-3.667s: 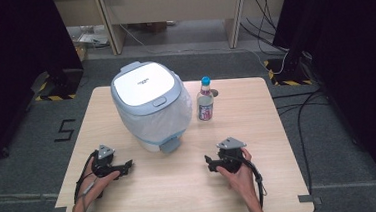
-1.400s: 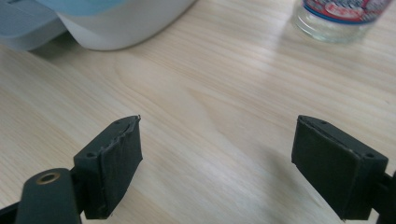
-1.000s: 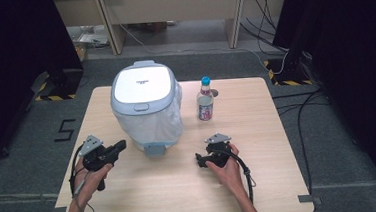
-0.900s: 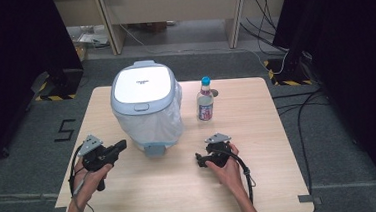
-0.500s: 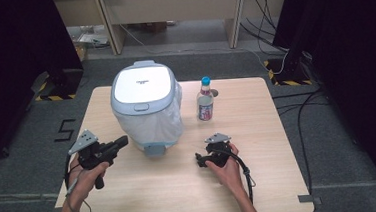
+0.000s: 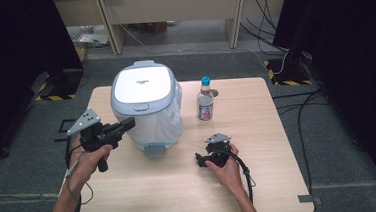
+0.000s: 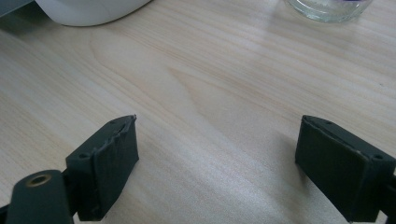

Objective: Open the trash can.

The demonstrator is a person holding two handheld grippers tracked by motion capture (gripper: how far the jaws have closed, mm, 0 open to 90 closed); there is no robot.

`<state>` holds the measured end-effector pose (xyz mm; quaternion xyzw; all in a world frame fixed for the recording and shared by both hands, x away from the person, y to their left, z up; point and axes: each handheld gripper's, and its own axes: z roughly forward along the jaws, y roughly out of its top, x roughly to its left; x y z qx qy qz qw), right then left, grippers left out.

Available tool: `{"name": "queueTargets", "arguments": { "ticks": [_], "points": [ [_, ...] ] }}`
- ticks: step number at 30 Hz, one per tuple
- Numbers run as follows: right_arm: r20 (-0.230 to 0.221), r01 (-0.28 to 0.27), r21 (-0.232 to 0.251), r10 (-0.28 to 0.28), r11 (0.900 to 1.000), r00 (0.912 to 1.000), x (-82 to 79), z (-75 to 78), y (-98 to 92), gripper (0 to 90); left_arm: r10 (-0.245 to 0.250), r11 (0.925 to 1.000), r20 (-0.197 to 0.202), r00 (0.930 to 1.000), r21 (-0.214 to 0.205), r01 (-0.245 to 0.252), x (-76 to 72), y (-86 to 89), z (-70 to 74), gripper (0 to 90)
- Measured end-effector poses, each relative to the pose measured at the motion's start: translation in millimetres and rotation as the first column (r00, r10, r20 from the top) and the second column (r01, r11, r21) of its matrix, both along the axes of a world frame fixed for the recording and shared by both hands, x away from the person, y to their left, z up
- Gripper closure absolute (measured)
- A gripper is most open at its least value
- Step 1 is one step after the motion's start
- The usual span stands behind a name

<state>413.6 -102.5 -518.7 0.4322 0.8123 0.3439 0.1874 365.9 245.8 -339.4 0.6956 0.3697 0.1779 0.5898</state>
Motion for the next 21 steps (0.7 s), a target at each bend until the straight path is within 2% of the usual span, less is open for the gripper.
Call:
{"name": "queueTargets", "arguments": {
  "ticks": [9,12,17,21],
  "points": [
    [-0.001,0.0,-0.002,0.0,1.0,1.0,0.1,0.1,0.0,13.2,-0.009,0.9996,0.029,0.9995,0.028,0.008,17.2,-15.6,24.2,87.8],
    [-0.001,0.0,-0.002,0.0,1.0,1.0,0.1,0.1,0.0,13.2,-0.002,0.9992,0.033,0.9995,0.039,0.0,21.4,-18.2,26.0,87.5],
    [-0.001,0.0,-0.001,0.0,1.0,1.0,0.1,0.1,0.0,13.2,0.028,0.9951,0.028,0.9992,0.094,-0.03,34.9,-22.1,24.5,87.2],
    [-0.001,0.0,-0.002,0.0,1.0,1.0,0.1,0.1,0.0,13.2,0.018,0.995,0.031,0.9993,0.097,-0.021,37.0,-21.6,24.1,88.3]
  ]
}}
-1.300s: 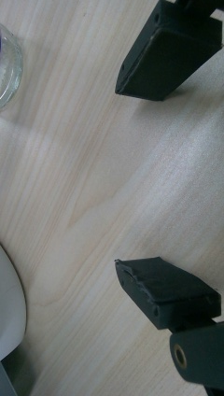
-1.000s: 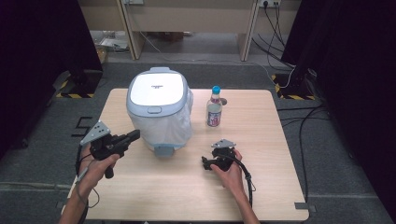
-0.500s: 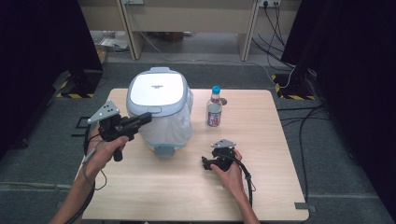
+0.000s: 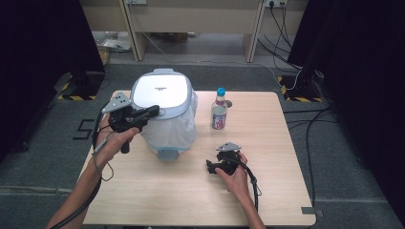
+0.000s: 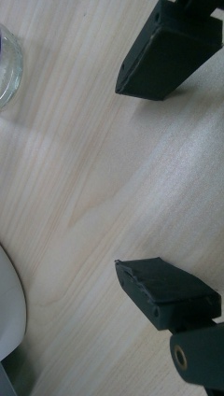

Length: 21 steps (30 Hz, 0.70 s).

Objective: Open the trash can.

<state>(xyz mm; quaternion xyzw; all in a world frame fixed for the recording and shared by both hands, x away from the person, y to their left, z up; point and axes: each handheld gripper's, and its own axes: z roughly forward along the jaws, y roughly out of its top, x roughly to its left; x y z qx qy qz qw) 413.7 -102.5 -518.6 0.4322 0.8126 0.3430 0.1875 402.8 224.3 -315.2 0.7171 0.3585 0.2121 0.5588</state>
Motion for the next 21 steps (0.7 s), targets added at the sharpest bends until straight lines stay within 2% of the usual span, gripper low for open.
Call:
{"name": "queueTargets", "arguments": {
  "ticks": [5,7,9,12,15,18,21],
  "points": [
    [0.002,0.003,-0.002,-0.003,1.0,1.0,-0.3,-0.1,0.2,13.2,0.024,0.9993,0.037,0.999,0.028,-0.025,-0.2,-3.0,-2.5,89.2],
    [-0.001,0.005,-0.002,-0.005,1.0,1.0,-0.4,0.0,0.3,13.1,0.019,0.9997,0.037,0.9991,0.015,-0.019,0.3,-1.8,-3.8,89.2],
    [0.001,0.003,-0.003,-0.003,1.0,1.0,-0.4,0.0,0.3,13.1,0.018,0.9996,0.045,0.9988,0.022,-0.019,-0.2,-2.0,-4.3,89.2],
    [0.0,0.007,-0.002,-0.007,1.0,1.0,-0.4,0.0,0.7,13.0,0.009,0.9983,0.059,0.9982,0.057,-0.013,-0.4,-3.5,-3.7,89.3],
    [0.0,0.007,-0.003,-0.007,1.0,1.0,-0.4,0.0,0.7,13.0,0.003,0.998,0.056,0.9984,0.064,-0.007,0.4,-3.1,-3.0,89.3],
    [0.001,0.009,-0.003,-0.009,1.0,1.0,-0.4,-0.1,0.9,13.0,0.002,0.998,0.069,0.9976,0.063,-0.006,-0.6,-2.9,-4.5,89.2],
    [0.001,0.011,-0.001,-0.011,0.9999,0.9999,-0.7,-0.2,1.1,13.0,0.012,0.9955,0.094,0.9955,0.092,-0.021,-2.8,-5.9,-4.7,89.2]
  ]
}}
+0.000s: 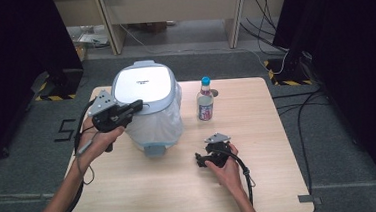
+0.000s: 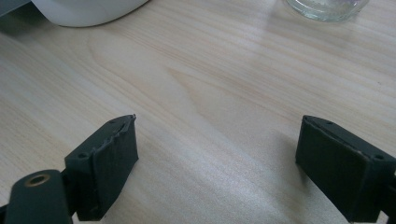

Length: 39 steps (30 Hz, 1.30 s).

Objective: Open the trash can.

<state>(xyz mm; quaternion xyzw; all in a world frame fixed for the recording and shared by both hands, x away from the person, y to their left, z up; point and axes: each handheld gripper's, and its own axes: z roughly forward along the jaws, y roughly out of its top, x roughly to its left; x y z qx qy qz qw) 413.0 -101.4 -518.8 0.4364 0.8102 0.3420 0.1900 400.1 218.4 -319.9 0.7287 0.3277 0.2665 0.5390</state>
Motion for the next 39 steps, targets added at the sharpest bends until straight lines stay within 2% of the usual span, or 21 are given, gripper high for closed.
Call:
{"name": "queueTargets", "arguments": {
  "ticks": [3,6,7,10,11,12,13,15,19,20,22,24,25,26,27,29,30,31,35,38,39],
  "points": [
    [0.002,-0.001,-0.001,0.001,1.0,1.0,0.1,0.0,-0.1,13.0,-0.005,0.9993,0.021,0.9998,0.038,0.004,-1.5,-1.9,1.5,89.3],
    [-0.001,0.004,0.0,-0.004,1.0,1.0,-0.3,0.0,0.3,13.0,-0.004,0.9993,0.024,0.9997,0.037,0.003,-1.8,-1.6,1.0,89.3],
    [0.001,0.004,0.001,-0.004,1.0,1.0,-0.3,-0.1,0.4,13.0,-0.008,0.9999,0.008,0.9999,0.011,0.008,-3.3,-1.4,-1.1,89.4],
    [-0.001,0.005,0.0,-0.005,1.0,1.0,-0.5,0.1,0.4,13.0,-0.012,0.9999,0.01,0.9999,0.012,0.012,-4.2,-1.4,-2.0,89.5],
    [-0.004,0.011,0.001,-0.011,0.9999,0.9999,-0.9,0.1,0.7,13.0,-0.025,0.9993,-0.013,0.9996,-0.026,0.025,-3.9,-2.2,-3.8,89.6],
    [-0.004,0.011,0.001,-0.011,0.9999,0.9999,-0.9,0.1,0.7,13.0,-0.025,0.9993,-0.013,0.9996,-0.026,0.025,-3.9,-2.2,-3.8,89.6],
    [-0.004,0.012,0.001,-0.012,0.9999,0.9999,-1.1,0.1,0.9,12.9,-0.026,0.9997,-0.016,0.9995,-0.004,0.026,-4.5,-2.5,-1.7,89.6],
    [0.0,0.011,-0.002,-0.011,0.9999,0.9999,-1.2,0.0,0.8,13.0,-0.013,0.9999,-0.007,0.9999,-0.001,0.013,-4.1,-4.1,-2.0,89.6],
    [0.0,0.009,-0.001,-0.009,1.0,1.0,-1.1,0.0,0.8,12.7,-0.031,0.9993,-0.025,0.9992,-0.023,0.031,-3.8,-1.0,-1.2,88.5],
    [-0.001,0.009,-0.001,-0.009,1.0,1.0,-1.1,0.0,0.9,12.6,-0.056,0.9981,-0.048,0.9973,-0.031,0.054,-3.1,0.8,2.1,85.0],
    [-0.002,0.007,0.0,-0.007,1.0,1.0,-0.9,0.0,1.0,12.4,-0.075,0.9964,-0.064,0.9951,-0.043,0.073,-2.1,3.5,4.6,79.0],
    [-0.003,0.008,0.0,-0.008,1.0,1.0,-0.8,0.1,1.1,12.2,-0.07,0.9971,-0.061,0.9957,-0.036,0.068,-1.3,5.2,5.9,76.6],
    [-0.002,0.005,-0.002,-0.006,1.0,1.0,-0.7,0.0,0.9,12.2,-0.059,0.9981,-0.05,0.997,-0.018,0.058,-1.4,7.1,7.3,72.9],
    [-0.002,0.006,-0.001,-0.006,1.0,1.0,-0.6,0.0,0.9,12.2,-0.066,0.9977,-0.052,0.9965,-0.021,0.065,-2.8,9.0,9.0,70.1],
    [-0.002,0.006,-0.001,-0.006,1.0,1.0,-0.6,0.0,1.0,12.2,-0.095,0.9939,-0.052,0.9941,-0.061,0.092,-8.5,12.8,13.6,64.9],
    [-0.002,0.005,-0.002,-0.005,1.0,1.0,-0.5,0.0,0.9,12.1,-0.106,0.9919,-0.043,0.9934,-0.075,0.102,-14.3,14.9,17.0,55.2],
    [-0.002,0.005,-0.002,-0.005,1.0,1.0,-0.5,0.0,0.9,12.1,-0.109,0.991,-0.037,0.9934,-0.082,0.105,-18.2,15.9,18.7,55.2],
    [-0.002,0.005,-0.002,-0.005,1.0,1.0,-0.5,0.0,0.9,12.1,-0.122,0.9898,-0.033,0.992,-0.079,0.119,-28.3,17.9,20.1,46.1],
    [-0.002,0.005,-0.002,-0.005,1.0,1.0,-0.5,0.0,0.9,12.1,-0.132,0.9892,-0.028,0.9909,-0.068,0.13,-41.8,21.7,13.8,36.8],
    [-0.002,0.005,-0.002,-0.005,1.0,1.0,-0.5,0.0,1.0,12.1,-0.11,0.9893,-0.03,0.9935,-0.1,0.106,-55.7,27.6,-6.9,30.3],
    [-0.002,0.005,-0.002,-0.005,1.0,1.0,-0.5,0.0,1.0,12.1,-0.11,0.9893,-0.03,0.9935,-0.1,0.106,-55.7,27.6,-6.9,28.2]
  ]
}}
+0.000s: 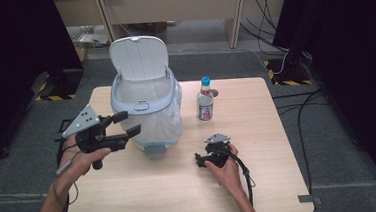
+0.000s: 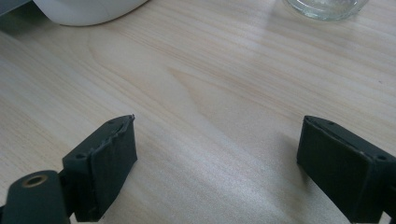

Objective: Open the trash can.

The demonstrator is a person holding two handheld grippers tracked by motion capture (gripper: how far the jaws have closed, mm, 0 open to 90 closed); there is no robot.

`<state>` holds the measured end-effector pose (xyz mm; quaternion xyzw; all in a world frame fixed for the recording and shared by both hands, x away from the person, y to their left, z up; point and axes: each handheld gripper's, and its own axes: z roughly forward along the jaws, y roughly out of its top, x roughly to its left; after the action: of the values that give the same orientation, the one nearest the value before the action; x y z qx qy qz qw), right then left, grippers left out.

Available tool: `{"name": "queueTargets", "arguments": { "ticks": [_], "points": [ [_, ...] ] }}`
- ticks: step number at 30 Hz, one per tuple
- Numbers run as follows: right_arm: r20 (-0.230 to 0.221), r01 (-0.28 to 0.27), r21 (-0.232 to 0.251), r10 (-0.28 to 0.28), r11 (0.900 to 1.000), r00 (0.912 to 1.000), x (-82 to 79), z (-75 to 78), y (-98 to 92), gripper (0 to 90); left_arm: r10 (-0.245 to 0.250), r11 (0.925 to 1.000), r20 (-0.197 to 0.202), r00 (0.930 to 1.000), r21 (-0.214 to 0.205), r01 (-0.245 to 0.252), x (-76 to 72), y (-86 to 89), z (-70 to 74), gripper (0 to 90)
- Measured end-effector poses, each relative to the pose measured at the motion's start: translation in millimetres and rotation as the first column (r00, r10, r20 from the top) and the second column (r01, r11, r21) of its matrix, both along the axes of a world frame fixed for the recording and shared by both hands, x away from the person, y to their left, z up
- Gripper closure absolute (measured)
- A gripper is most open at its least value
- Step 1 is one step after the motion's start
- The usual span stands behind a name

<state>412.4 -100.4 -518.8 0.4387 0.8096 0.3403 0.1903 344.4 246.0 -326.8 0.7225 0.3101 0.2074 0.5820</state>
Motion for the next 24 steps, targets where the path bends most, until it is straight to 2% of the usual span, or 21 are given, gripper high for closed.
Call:
{"name": "queueTargets", "arguments": {
  "ticks": [1,2,3,4,5,6,7,8,9,10,11,13,14,16,17,18,19,20,21,22,24],
  "points": [
    [0.0,-0.001,-0.001,0.001,1.0,1.0,0.2,0.0,0.0,12.0,0.031,0.9995,-0.012,0.9995,-0.001,-0.031,-3.3,3.1,-14.6,25.6],
    [-0.001,0.0,-0.001,0.0,1.0,1.0,0.1,0.0,0.1,12.0,0.042,0.9991,-0.017,0.999,-0.011,-0.042,-4.2,4.9,-22.6,22.8],
    [-0.001,0.0,-0.001,0.0,1.0,1.0,0.1,0.0,0.1,12.0,0.042,0.9991,-0.017,0.999,-0.011,-0.042,-4.2,4.9,-22.6,20.6],
    [-0.002,0.0,0.0,0.0,1.0,1.0,0.1,0.1,0.1,12.0,0.046,0.9986,-0.029,0.9985,-0.024,-0.047,-4.8,6.6,-30.7,20.6],
    [-0.001,-0.001,0.0,0.001,1.0,1.0,0.2,0.1,0.1,12.0,0.057,0.9976,-0.054,0.997,-0.038,-0.059,-4.4,9.3,-47.4,14.2],
    [-0.001,-0.001,0.0,0.001,1.0,1.0,0.2,0.1,0.1,12.0,0.057,0.9976,-0.054,0.997,-0.038,-0.059,-4.4,9.3,-47.4,14.9],
    [-0.001,0.0,-0.001,0.0,1.0,1.0,0.1,0.0,0.1,12.0,0.064,0.9977,-0.069,0.9955,-0.019,-0.066,-3.1,11.8,-63.0,14.7],
    [-0.001,0.0,-0.001,0.0,1.0,1.0,0.1,0.0,0.1,12.0,0.064,0.9977,-0.069,0.9955,-0.019,-0.066,-3.1,11.8,-63.0,14.7],
    [0.0,-0.001,-0.001,0.001,1.0,1.0,0.2,0.0,0.1,12.0,0.064,0.9977,-0.081,0.9946,-0.018,-0.066,-2.4,14.4,-75.9,14.6],
    [-0.002,0.001,-0.001,-0.001,1.0,1.0,0.1,0.0,0.1,12.0,0.064,0.9977,-0.081,0.9946,-0.018,-0.066,-2.4,14.4,-75.9,14.6],
    [-0.002,0.001,-0.001,-0.001,1.0,1.0,0.1,0.0,0.2,12.0,0.059,0.9972,-0.092,0.994,-0.041,-0.063,-2.3,17.1,-87.2,14.6],
    [-0.001,0.0,-0.001,0.0,1.0,1.0,0.1,0.0,0.1,12.0,0.059,0.9964,-0.1,0.9933,-0.055,-0.065,-2.1,18.2,-92.9,14.5],
    [-0.001,0.0,-0.001,0.0,1.0,1.0,0.1,0.0,0.1,12.0,0.061,0.9955,-0.112,0.9919,-0.065,-0.069,-1.2,19.7,-104.9,14.5],
    [-0.001,0.0,-0.001,0.0,1.0,1.0,0.1,0.0,0.1,12.0,0.063,0.9968,-0.127,0.9899,-0.041,-0.069,0.3,19.5,-116.5,14.5],
    [-0.001,0.0,-0.001,0.0,1.0,1.0,0.1,0.0,0.1,12.0,0.063,0.9968,-0.127,0.9899,-0.041,-0.069,0.3,19.5,-116.5,14.5],
    [-0.002,-0.001,-0.002,0.001,1.0,1.0,0.1,0.1,0.0,12.0,0.068,0.9972,-0.13,0.9891,-0.022,-0.072,0.4,19.2,-121.7,14.5],
    [-0.001,0.0,-0.001,0.0,1.0,1.0,0.1,0.0,0.1,12.0,0.077,0.9969,-0.139,0.9872,-0.006,-0.079,2.1,19.8,-131.9,14.5],
    [-0.001,0.0,-0.001,0.0,1.0,1.0,0.1,0.0,0.1,12.0,0.077,0.9969,-0.139,0.9872,-0.006,-0.079,2.1,19.8,-131.9,14.5],
    [-0.001,0.0,-0.001,0.0,1.0,1.0,0.1,0.0,0.1,11.9,0.081,0.9967,-0.157,0.9843,0.01,-0.081,4.7,20.6,-141.1,14.5],
    [-0.001,0.0,-0.001,0.0,1.0,1.0,0.1,0.0,0.1,11.9,0.081,0.9967,-0.157,0.9843,0.01,-0.081,4.7,20.6,-141.1,14.5],
    [-0.001,0.0,-0.001,0.0,1.0,1.0,0.1,0.0,0.1,12.0,0.092,0.9957,-0.177,0.9799,0.032,-0.088,8.7,20.9,-153.7,14.5]
  ]
}}
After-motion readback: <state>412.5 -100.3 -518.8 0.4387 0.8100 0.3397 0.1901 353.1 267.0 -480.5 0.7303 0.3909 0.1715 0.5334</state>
